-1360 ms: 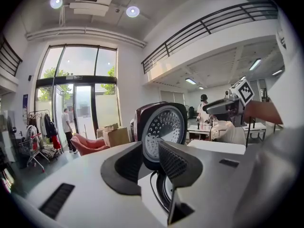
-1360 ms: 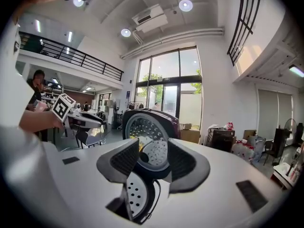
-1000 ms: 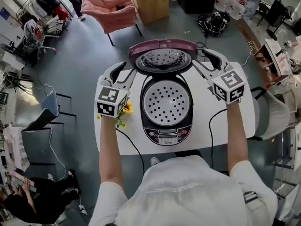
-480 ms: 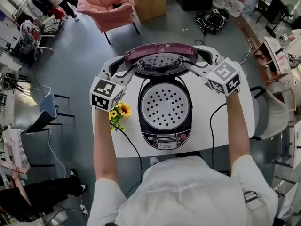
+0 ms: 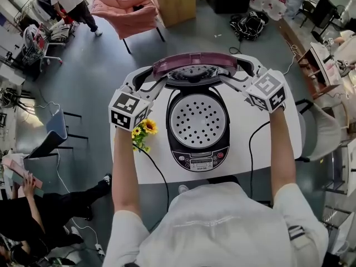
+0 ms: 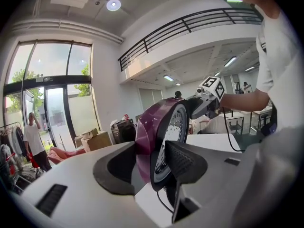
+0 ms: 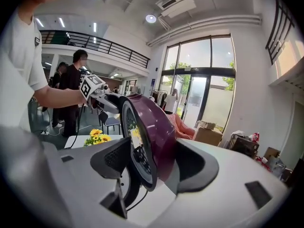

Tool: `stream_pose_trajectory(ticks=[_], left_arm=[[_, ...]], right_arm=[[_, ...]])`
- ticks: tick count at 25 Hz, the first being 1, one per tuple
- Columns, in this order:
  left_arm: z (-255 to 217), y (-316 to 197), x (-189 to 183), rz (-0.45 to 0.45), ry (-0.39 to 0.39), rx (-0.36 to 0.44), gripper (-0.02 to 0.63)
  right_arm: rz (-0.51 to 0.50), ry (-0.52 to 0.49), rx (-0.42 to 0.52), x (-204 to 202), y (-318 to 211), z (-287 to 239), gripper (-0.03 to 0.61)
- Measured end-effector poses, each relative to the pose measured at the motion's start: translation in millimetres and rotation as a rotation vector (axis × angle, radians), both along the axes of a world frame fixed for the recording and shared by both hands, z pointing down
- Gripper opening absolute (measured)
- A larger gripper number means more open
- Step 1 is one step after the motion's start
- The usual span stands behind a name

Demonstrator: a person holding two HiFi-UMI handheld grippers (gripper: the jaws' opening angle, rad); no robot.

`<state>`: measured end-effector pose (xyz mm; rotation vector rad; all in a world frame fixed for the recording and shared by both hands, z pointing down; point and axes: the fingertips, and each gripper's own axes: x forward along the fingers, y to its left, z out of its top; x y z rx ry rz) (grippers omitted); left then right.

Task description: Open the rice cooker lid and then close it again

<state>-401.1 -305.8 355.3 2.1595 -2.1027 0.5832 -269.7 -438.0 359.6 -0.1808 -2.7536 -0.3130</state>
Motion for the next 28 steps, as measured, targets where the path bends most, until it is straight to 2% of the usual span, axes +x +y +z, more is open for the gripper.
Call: stream_pose_trajectory(ticks=[5, 12, 22, 28], left_arm=[[1, 15, 18, 0.046, 0.02, 0.005, 0.228], [9, 37, 43, 0.096, 0.037, -0.009, 0.256], [35, 73, 86, 0.172, 0.043, -0.106, 0.314], [63, 97, 110, 0.188, 0.028, -0.179, 0.324]], right_arm=[[-0.044, 0.008, -0.071, 16, 18, 1, 0.328], [-0.016, 0.036, -0.03, 35, 40, 10, 0.345], [-0.011, 0.122, -0.013, 71, 80, 38, 0.371], [-0.019, 0.175, 0.0, 95, 108, 65, 0.394]])
